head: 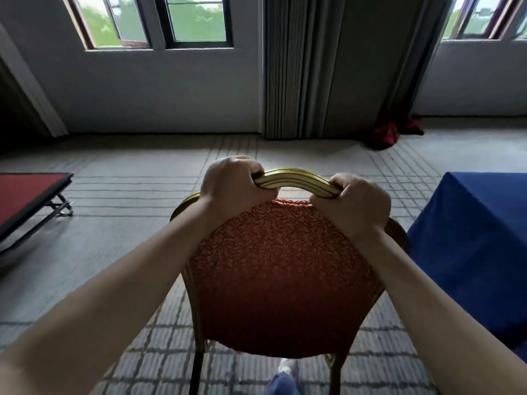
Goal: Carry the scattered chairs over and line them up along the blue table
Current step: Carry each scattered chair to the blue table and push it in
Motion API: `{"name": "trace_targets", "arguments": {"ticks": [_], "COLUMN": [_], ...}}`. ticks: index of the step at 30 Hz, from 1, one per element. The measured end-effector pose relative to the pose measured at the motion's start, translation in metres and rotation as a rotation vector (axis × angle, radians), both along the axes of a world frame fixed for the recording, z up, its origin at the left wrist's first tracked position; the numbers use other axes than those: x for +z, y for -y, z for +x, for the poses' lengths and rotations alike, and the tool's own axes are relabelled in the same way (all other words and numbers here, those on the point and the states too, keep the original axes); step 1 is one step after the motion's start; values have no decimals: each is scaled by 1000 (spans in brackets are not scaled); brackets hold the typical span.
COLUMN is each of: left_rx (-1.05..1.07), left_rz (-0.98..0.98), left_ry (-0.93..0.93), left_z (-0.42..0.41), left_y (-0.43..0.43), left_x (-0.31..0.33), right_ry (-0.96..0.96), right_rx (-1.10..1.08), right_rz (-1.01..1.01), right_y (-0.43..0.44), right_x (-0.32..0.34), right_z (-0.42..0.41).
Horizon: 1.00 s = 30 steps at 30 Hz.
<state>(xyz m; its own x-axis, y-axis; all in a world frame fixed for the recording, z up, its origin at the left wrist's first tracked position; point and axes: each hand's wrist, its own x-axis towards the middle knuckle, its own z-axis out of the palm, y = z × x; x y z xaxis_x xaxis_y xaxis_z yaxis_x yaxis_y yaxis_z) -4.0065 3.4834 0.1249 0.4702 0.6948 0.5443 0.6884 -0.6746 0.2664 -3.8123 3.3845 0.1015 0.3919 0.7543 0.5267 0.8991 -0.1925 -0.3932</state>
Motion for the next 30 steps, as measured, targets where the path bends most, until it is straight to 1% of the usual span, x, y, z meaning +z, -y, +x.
{"name": "trace_targets", "arguments": {"ticks": [6, 11, 14, 16, 18, 20, 22, 27, 30], "left_rx": [-40, -105, -148, -198, -241, -320, -384, -583, -668], "left_rz": [-21, -24, -20, -12, -39, -51, -59, -22, 14], "left_ry": [16, 79, 97, 101, 87, 70, 47, -24, -15], "left_z": [91, 177, 236, 290, 324, 387, 426, 567, 648], "left_y": [-159, -287, -363, -428, -466, -526, -556, -637, -678], "left_x": [0, 3, -1, -3, -2, 3, 6, 12, 10], "right_ry": [-9, 18, 26, 26, 28, 24, 21, 13, 40], "right_rx": [17, -29, -84, -145, -171, -258, -309, -516, -617], "right_rz": [-4, 58, 71, 96, 84, 97, 87, 94, 108], "right_y": [-150, -269, -338, -392, -424, -472, -491, -546, -579], "right_x": [6, 13, 10, 5, 4, 2, 3, -2, -4], "right_z": [90, 171, 222, 270, 299, 350, 380, 483, 546]}}
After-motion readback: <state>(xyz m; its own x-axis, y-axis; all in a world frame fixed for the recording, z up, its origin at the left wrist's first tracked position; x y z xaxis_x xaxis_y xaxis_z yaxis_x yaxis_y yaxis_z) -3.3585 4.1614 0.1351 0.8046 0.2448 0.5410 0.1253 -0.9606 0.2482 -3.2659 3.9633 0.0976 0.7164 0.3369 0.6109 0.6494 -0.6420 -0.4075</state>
